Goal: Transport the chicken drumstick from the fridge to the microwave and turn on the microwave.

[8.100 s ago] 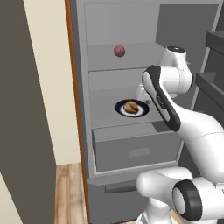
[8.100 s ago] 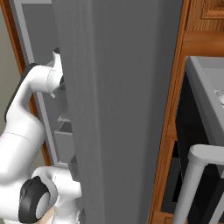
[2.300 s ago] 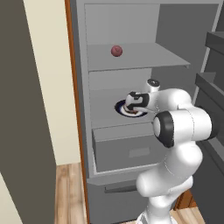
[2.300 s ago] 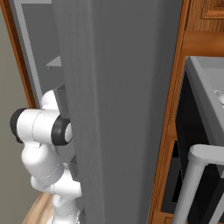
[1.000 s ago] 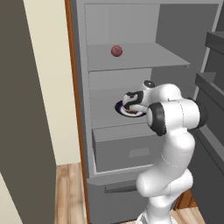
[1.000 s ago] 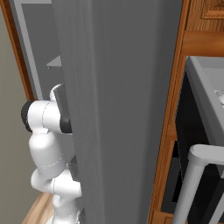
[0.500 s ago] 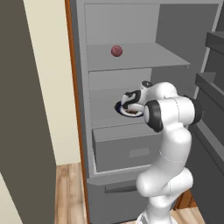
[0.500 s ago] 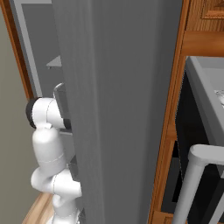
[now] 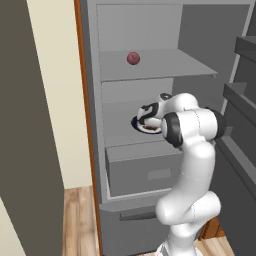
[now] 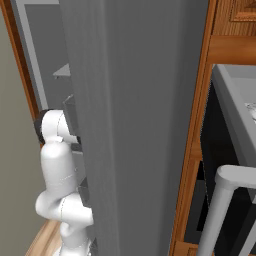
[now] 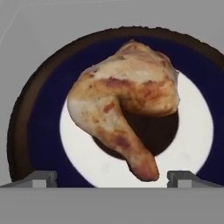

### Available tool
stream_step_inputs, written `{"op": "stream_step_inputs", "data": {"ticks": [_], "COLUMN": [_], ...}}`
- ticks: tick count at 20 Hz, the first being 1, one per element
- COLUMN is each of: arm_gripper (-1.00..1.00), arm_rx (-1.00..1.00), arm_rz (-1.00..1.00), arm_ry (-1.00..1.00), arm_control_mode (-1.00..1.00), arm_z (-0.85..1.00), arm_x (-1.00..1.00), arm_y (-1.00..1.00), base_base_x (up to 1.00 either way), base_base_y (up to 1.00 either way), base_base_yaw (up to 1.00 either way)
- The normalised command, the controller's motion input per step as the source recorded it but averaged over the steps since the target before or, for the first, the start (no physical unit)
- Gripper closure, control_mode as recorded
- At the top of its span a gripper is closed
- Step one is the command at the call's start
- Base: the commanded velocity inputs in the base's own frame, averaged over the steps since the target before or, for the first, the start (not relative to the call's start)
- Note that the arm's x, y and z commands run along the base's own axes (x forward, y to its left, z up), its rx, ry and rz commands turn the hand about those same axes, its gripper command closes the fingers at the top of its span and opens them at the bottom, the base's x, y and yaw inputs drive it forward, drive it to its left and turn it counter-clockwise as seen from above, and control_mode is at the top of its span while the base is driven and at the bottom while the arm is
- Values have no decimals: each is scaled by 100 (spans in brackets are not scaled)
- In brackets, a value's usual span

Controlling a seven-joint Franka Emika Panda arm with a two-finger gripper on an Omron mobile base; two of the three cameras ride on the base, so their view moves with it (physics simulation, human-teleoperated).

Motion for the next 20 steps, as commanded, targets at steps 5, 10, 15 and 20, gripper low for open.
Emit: {"op": "stream_step_inputs", "data": {"ticks": [5,10,15,20], "arm_gripper": [-100,-100,-100,-100], "arm_rx": [0,0,0,0], "arm_rz": [0,0,0,0], "arm_ry": [0,0,0,0], "arm_control_mode": [-100,-100,-100,-100], "arm_z": [-9,-10,-10,-9], "arm_x": [15,13,15,15], "arm_y": [0,0,0,0], "base_base_x": [0,0,0,0], "base_base_y": [0,0,0,0], "base_base_yaw": [0,0,0,0]}}
